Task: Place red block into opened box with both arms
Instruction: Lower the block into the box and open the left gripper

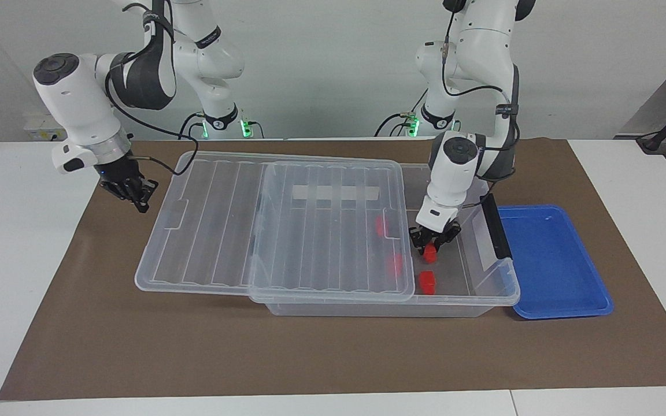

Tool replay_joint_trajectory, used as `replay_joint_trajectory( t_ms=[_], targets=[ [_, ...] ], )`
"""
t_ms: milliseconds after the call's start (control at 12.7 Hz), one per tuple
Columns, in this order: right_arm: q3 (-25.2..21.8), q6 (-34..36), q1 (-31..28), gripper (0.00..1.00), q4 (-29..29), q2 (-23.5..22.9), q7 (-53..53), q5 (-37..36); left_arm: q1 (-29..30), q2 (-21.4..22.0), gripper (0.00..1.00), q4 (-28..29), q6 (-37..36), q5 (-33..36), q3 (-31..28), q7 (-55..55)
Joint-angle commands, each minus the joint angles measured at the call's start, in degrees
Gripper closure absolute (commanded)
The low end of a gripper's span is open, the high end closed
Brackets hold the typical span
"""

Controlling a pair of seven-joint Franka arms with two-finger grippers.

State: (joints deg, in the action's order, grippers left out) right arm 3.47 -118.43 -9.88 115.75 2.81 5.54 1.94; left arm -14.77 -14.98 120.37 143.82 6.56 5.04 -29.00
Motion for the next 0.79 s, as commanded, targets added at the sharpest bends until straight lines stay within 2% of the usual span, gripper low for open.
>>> replay_joint_trajectory(
  t_ms=[0,236,707],
  targets=[
    [0.31,-2.41,-0.75,1.0,2.1,0.27,-1.49,1.49,-0.7,0.12,0.53,-0.22,0.15,1.53,-0.82,-1.59],
    [0.31,-2.95,-0.23,1.0,1.93,0.09,-1.41,1.4,-1.14,1.0,0.53,-4.96,-9.14,1.53,-0.73,-1.94],
    [0.74,-2.68,1.34,1.0,1.58,0.0,-0.53,1.4,-0.09,6.88,0.53,-13.39,-26.97,1.0,-0.73,-0.63]
  ],
)
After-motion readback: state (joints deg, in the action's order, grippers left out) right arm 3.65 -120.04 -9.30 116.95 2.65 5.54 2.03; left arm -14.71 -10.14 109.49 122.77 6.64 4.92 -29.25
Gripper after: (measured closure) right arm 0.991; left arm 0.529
